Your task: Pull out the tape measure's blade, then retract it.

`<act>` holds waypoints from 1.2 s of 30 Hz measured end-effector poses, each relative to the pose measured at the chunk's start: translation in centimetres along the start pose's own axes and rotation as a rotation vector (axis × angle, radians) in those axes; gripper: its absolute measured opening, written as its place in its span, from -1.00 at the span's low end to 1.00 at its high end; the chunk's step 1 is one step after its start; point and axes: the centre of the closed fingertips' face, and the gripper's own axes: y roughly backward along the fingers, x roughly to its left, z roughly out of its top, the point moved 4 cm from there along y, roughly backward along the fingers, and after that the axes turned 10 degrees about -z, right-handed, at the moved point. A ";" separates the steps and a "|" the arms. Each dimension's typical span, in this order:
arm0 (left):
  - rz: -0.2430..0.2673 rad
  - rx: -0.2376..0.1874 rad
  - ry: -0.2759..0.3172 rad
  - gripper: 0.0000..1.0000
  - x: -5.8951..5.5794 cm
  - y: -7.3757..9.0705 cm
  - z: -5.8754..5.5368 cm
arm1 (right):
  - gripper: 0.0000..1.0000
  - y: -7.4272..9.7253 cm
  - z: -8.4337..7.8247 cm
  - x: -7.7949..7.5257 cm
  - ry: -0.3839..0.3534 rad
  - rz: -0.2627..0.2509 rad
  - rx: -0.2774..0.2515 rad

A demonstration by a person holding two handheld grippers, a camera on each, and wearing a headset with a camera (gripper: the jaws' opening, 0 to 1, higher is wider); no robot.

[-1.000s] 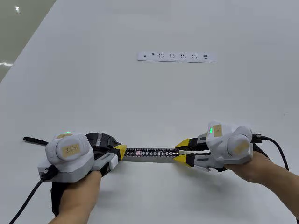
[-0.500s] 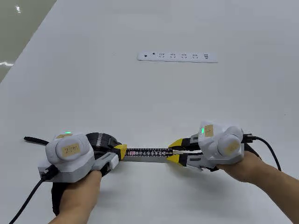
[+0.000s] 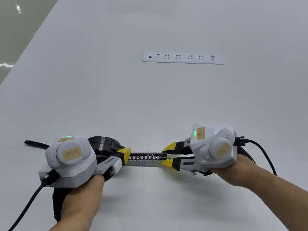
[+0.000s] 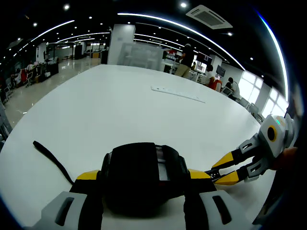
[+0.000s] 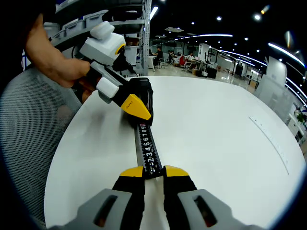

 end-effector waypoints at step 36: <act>-0.005 -0.004 0.011 0.32 -0.1 -0.2 -0.1 | -0.75 -5.2 3.5 2.2 -0.018 0.025 -0.041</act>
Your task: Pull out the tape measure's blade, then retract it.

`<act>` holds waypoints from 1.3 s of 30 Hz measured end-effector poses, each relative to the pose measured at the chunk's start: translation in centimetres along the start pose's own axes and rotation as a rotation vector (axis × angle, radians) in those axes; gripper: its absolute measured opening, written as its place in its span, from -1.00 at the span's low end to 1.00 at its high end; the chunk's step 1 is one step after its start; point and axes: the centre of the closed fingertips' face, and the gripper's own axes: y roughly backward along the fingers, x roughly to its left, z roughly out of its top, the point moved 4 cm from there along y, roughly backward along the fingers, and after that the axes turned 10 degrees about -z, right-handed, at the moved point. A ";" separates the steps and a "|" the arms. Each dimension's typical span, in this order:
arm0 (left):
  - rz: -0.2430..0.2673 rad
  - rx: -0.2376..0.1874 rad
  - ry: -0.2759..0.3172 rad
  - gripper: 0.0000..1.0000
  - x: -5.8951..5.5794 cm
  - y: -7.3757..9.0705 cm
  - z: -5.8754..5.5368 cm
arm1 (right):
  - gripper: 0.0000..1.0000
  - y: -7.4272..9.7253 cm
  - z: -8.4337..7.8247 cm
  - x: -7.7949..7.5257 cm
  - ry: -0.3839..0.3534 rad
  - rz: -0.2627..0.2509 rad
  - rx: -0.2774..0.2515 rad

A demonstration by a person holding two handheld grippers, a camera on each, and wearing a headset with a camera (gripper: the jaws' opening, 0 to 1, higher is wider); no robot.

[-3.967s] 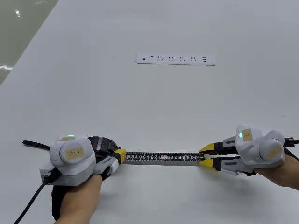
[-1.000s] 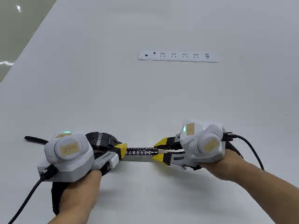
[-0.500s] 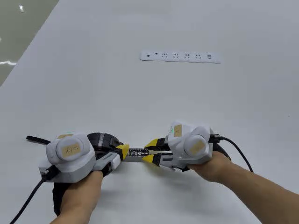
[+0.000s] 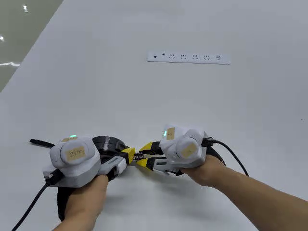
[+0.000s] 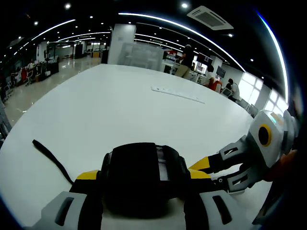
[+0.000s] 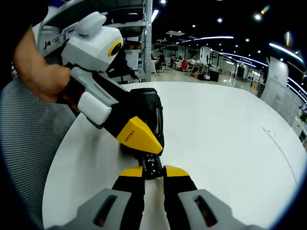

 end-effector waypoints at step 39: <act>0.005 -0.011 -0.022 0.34 -0.2 0.0 0.1 | -0.72 -1.0 0.8 0.5 0.077 0.022 0.027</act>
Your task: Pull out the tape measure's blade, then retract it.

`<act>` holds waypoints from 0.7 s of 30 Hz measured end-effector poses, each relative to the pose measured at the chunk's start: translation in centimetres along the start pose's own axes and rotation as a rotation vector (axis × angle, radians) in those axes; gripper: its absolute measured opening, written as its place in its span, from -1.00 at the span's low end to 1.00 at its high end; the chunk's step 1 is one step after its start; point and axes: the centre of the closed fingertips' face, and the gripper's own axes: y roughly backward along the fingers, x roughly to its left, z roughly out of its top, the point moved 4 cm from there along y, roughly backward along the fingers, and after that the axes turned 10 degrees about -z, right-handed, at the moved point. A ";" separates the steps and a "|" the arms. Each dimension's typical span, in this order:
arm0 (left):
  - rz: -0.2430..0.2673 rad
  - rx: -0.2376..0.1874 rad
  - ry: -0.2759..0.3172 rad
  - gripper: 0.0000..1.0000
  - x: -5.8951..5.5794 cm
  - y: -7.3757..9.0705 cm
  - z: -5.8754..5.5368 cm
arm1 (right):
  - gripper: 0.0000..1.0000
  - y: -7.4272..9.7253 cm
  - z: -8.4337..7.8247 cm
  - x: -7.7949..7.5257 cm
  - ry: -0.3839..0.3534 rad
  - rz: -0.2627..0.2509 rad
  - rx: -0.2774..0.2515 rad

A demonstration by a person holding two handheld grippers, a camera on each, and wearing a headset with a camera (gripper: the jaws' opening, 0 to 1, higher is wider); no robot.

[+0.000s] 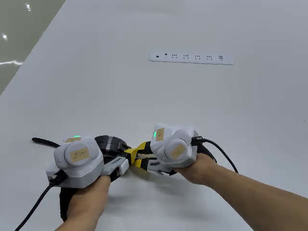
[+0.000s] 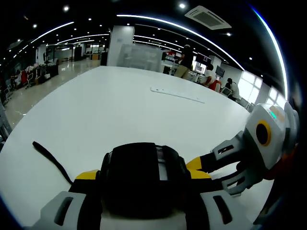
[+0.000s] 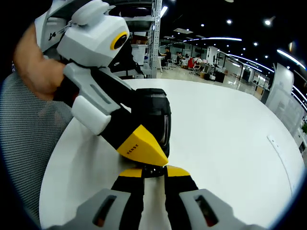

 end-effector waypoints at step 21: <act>-0.009 0.018 -0.010 0.39 0.0 -0.1 0.2 | -0.61 0.3 -0.3 -0.4 -0.029 -0.016 0.027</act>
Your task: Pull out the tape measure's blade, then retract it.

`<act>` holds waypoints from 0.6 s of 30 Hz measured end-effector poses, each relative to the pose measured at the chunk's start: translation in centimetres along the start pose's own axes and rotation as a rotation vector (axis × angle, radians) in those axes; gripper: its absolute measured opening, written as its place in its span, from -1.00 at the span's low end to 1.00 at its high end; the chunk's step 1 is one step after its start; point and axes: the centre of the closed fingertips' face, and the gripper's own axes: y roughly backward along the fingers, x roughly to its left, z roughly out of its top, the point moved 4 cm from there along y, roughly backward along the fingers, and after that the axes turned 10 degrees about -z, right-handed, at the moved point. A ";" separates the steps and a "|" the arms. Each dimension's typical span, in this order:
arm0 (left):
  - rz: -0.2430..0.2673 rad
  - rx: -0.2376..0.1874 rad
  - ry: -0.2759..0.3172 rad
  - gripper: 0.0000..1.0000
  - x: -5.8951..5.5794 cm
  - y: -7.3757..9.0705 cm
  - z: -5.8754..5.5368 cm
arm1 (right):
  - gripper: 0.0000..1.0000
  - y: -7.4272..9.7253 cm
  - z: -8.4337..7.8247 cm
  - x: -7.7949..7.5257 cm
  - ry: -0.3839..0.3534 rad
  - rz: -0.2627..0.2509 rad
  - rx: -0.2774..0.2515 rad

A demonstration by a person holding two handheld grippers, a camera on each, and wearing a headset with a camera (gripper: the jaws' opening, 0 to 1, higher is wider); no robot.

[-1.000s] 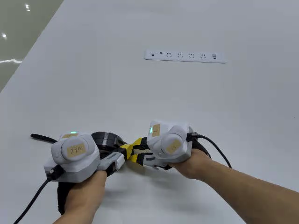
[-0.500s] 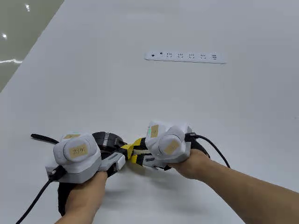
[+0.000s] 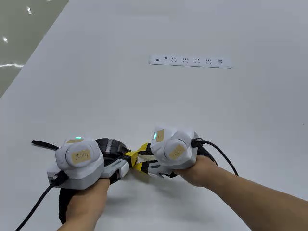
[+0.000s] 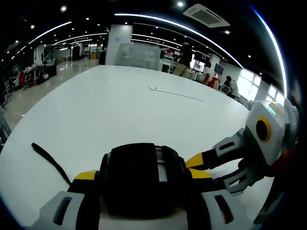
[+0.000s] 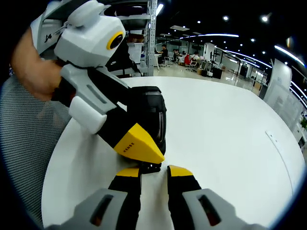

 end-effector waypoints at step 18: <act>-0.031 0.015 -0.040 0.49 0.5 0.8 0.0 | -0.49 2.3 -1.4 -0.8 -0.058 -0.058 -0.008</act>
